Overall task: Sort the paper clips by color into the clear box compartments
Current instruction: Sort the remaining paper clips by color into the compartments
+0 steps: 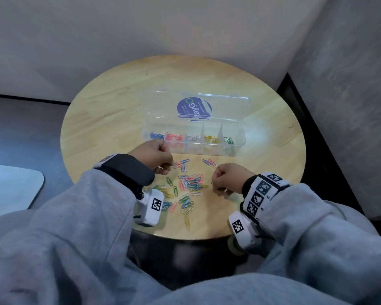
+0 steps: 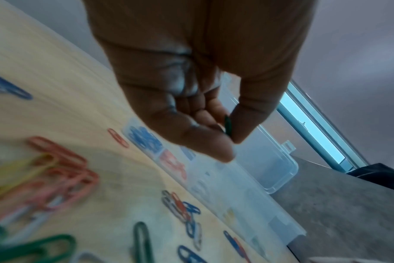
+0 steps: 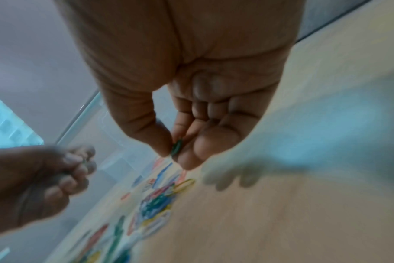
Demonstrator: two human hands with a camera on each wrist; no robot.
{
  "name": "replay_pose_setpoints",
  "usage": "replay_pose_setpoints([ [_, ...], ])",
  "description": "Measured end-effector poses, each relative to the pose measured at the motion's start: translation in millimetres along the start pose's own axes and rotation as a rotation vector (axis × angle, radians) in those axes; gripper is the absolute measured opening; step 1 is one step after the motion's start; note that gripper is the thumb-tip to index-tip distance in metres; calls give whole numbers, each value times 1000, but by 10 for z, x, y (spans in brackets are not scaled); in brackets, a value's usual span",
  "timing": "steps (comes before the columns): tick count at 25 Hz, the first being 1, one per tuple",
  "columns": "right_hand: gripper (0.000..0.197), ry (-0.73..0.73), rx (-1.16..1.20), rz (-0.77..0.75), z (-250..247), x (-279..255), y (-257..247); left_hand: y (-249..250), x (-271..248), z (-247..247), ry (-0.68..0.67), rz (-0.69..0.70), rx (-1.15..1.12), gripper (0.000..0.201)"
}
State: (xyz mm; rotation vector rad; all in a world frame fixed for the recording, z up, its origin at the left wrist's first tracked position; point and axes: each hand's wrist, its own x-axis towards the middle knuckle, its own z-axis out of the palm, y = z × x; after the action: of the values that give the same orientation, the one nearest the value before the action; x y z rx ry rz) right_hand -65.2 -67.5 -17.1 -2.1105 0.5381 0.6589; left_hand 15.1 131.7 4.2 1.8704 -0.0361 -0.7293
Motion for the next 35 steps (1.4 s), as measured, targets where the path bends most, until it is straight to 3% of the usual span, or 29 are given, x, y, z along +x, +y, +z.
replay_pose_setpoints([
  [3, 24, -63, 314, 15, 86, 46, -101, -141, 12, -83, 3, -67, 22, 30],
  [5, 29, -61, 373, 35, 119, 74, -170, -172, 55, -89, -17, -89, 105, 30],
  [7, 28, -44, 403, 44, 148, 116, -229, -175, 95, -129, -42, -54, 309, 17],
  [10, 16, 3, 52, -40, 151, 106, -299, -217, 90, -133, -59, 4, 686, 6],
  [12, 7, 41, -246, -100, 157, 89, -313, -257, 44, -55, -60, 10, 825, 10],
  [14, 11, 70, -389, -96, 197, 93, -303, -283, 40, 30, -64, 41, 897, 18],
  [21, 22, 131, -491, -141, 315, 142, -316, -222, 47, 134, -132, 90, 973, 25],
  [25, 13, 114, -545, -142, 324, 167, -312, -241, 63, 173, -166, 76, 1013, 20],
  [30, 5, 105, -443, -111, 276, 199, -262, -278, 95, 183, -168, 25, 1000, 14],
  [35, 8, 209, -338, -93, 227, 216, -226, -286, 72, 163, -163, 6, 909, 15],
])
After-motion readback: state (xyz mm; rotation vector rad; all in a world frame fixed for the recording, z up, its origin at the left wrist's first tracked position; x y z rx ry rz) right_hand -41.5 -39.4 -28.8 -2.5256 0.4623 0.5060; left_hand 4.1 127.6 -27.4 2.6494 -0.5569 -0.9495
